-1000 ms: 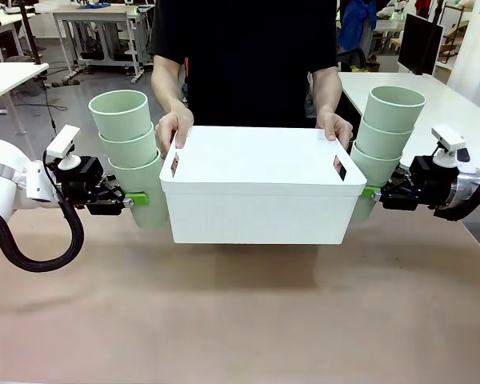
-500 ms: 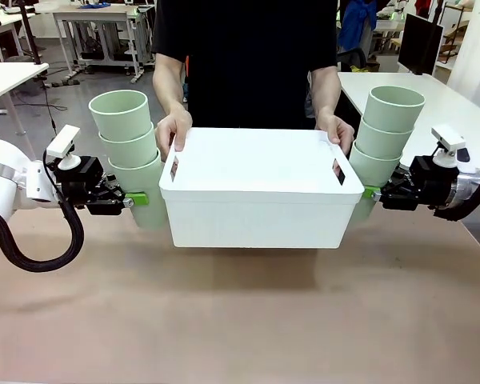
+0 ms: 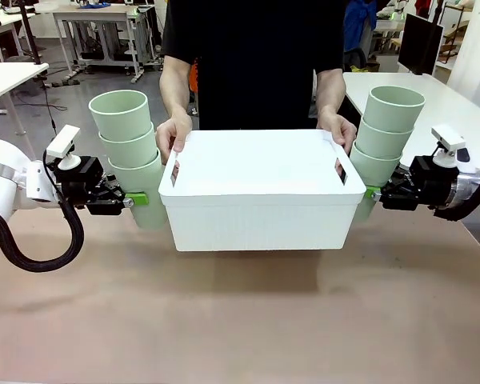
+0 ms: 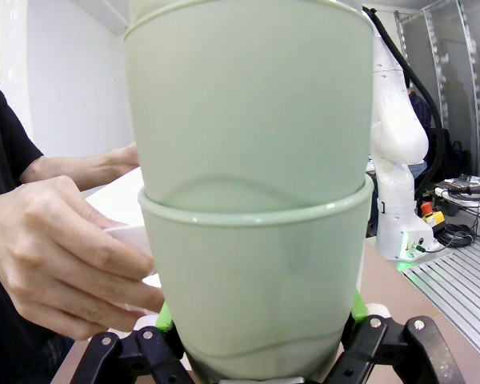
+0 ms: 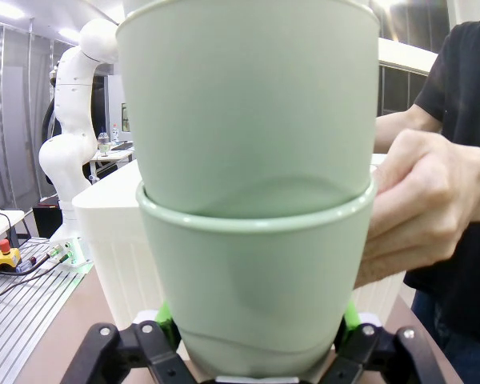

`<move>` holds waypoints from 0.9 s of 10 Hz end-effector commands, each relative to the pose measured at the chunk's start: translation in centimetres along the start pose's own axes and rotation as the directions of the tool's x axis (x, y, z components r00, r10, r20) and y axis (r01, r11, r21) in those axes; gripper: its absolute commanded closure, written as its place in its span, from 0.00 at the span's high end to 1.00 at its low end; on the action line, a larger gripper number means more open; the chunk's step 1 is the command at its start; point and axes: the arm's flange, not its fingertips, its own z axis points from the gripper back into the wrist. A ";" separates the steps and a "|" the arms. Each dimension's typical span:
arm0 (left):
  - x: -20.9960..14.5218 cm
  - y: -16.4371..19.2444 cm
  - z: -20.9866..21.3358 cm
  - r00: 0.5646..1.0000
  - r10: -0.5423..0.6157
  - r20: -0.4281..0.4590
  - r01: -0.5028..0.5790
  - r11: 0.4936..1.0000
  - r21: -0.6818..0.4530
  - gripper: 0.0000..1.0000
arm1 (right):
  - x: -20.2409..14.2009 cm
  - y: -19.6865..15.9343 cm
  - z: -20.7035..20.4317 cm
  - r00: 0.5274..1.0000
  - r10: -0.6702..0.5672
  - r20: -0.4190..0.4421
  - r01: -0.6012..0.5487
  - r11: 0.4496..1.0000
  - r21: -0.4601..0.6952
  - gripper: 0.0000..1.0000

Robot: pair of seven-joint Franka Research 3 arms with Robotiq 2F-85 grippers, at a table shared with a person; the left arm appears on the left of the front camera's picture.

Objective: Stack the cups and store them in the basket.
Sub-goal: Place the stack of Reusable plastic cups into the Pantry Basket.

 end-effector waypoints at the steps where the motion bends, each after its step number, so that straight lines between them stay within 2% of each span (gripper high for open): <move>1: 0.5 0.0 -0.1 1.000 -0.012 0.003 0.012 1.000 -0.005 0.87 | 0.5 -0.2 -0.2 1.000 0.010 0.010 -0.010 1.000 -0.015 0.85; 8: 0.0 0.0 0.0 1.000 0.000 0.000 0.000 1.000 0.000 0.87 | 0.5 -0.2 -0.2 1.000 0.010 0.010 -0.010 1.000 -0.015 0.85; 9: 1.6 0.3 0.7 1.000 -0.001 -0.031 0.001 1.000 0.000 0.87 | 0.5 -0.2 -0.2 1.000 0.010 0.010 -0.010 1.000 -0.015 0.85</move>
